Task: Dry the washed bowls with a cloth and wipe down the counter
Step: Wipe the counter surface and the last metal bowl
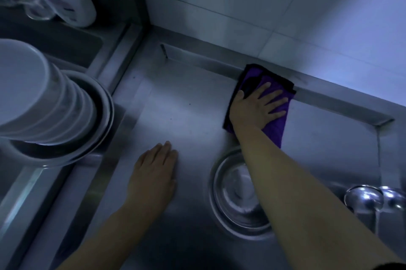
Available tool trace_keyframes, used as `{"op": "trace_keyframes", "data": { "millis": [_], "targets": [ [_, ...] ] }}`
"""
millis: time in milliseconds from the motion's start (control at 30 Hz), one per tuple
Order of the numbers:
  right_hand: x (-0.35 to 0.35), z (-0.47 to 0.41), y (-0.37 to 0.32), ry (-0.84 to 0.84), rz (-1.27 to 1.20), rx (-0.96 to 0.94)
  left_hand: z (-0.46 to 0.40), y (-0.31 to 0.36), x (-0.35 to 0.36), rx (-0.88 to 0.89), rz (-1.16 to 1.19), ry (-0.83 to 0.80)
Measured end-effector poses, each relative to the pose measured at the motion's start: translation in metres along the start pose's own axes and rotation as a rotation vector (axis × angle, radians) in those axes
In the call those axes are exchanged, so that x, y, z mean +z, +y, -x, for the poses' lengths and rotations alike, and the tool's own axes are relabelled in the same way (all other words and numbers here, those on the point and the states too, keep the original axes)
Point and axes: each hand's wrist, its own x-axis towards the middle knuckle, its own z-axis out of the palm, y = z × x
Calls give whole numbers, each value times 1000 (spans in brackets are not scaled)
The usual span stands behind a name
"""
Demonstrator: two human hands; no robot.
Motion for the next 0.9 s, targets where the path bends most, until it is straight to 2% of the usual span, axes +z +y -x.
{"op": "trace_keyframes", "data": {
  "millis": [167, 333, 433, 567, 667, 900],
  "targets": [
    [22, 30, -69, 21, 50, -357, 5, -19, 5, -6, 9, 11],
    [35, 53, -117, -62, 120, -802, 14, -40, 2, -50, -11, 41],
    [36, 62, -126, -97, 134, -982, 16, -43, 0, -62, -31, 58],
    [32, 60, -96, -138, 182, -1130, 12, -29, -6, -18, -83, 51],
    [25, 52, -60, -129, 188, -1093, 2, -13, -9, 17, -95, 48],
    [-8, -6, 46, -19, 151, -711, -23, 28, -13, 130, -94, 94]
  ]
}}
